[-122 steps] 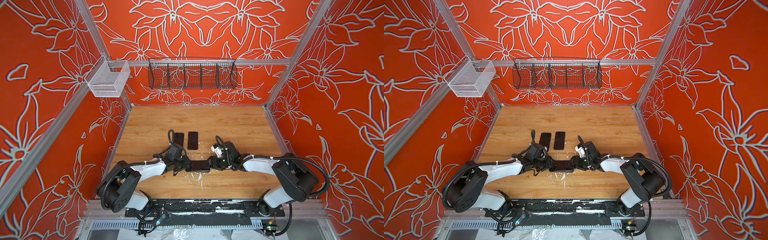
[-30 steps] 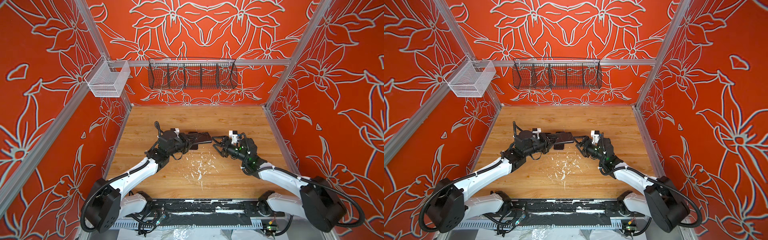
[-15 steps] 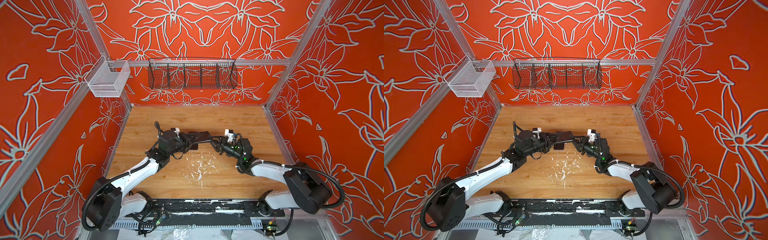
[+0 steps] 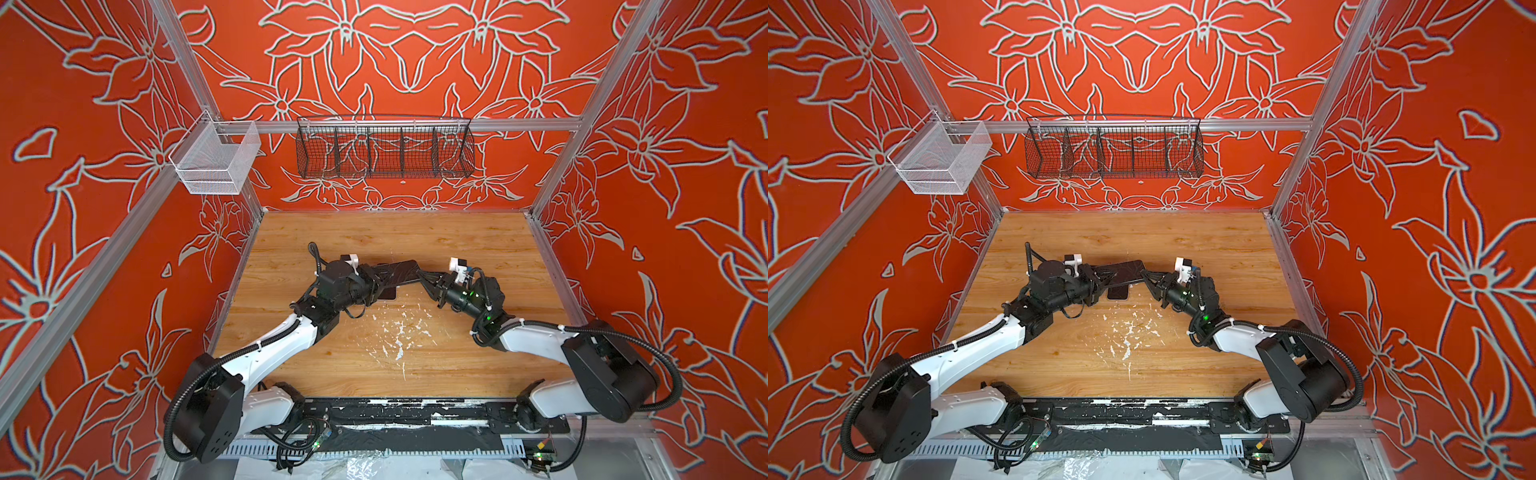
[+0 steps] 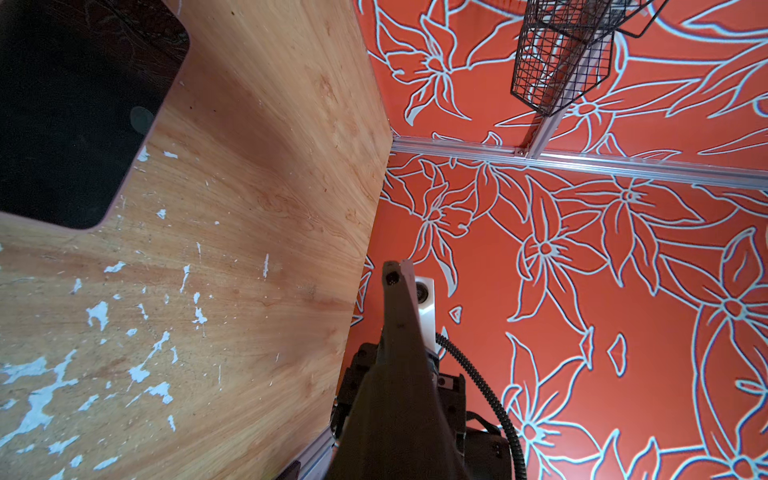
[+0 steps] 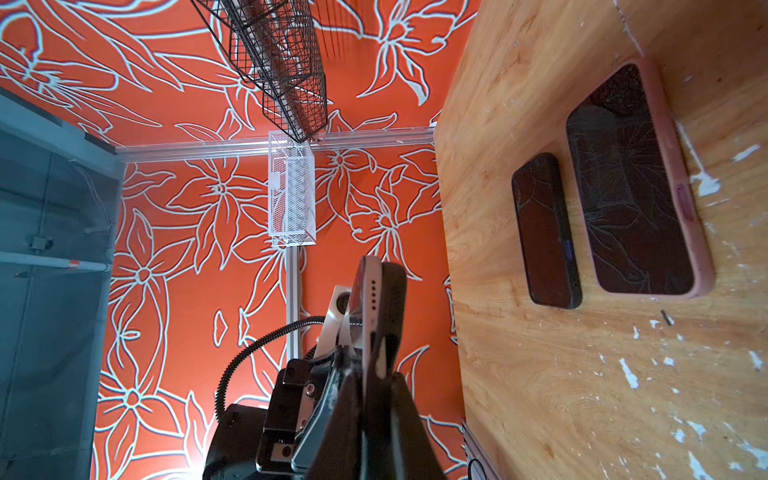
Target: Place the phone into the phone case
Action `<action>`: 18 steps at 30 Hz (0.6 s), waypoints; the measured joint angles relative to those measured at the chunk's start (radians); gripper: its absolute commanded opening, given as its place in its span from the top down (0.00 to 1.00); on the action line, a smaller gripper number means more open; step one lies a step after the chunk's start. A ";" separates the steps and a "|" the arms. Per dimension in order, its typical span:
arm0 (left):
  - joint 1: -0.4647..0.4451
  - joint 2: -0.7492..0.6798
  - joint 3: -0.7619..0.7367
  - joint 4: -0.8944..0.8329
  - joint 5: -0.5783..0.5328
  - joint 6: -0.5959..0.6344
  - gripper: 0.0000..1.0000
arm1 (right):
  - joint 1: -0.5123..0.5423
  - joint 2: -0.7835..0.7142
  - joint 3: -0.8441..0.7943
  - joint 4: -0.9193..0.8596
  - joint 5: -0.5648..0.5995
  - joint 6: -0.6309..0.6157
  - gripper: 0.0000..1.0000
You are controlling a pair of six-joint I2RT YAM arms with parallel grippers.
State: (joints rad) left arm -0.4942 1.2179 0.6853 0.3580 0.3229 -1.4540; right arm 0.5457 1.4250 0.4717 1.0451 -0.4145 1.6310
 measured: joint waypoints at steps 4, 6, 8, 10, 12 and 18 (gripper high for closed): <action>0.003 0.000 0.000 0.000 0.005 0.014 1.00 | 0.000 0.005 -0.003 0.011 0.001 -0.001 0.91; 0.004 0.000 0.000 0.001 0.010 0.024 1.00 | 0.000 0.005 -0.003 0.011 0.003 -0.006 0.78; 0.006 0.000 0.000 0.001 0.022 0.041 1.00 | -0.001 0.002 -0.006 -0.002 0.003 -0.035 0.66; 0.010 0.000 0.000 0.000 0.047 0.066 1.00 | -0.008 -0.006 -0.013 -0.025 0.000 -0.060 0.58; 0.011 -0.002 0.000 -0.006 0.071 0.097 1.00 | -0.026 -0.025 -0.014 -0.050 -0.007 -0.084 0.53; 0.025 -0.007 0.019 -0.055 0.163 0.210 1.00 | -0.087 -0.090 -0.003 -0.073 -0.085 -0.133 0.48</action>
State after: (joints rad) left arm -0.4694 1.2106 0.7048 0.3031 0.4862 -1.2442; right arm 0.4591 1.3346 0.4683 0.9722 -0.4999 1.4979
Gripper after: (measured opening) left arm 0.121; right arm 0.515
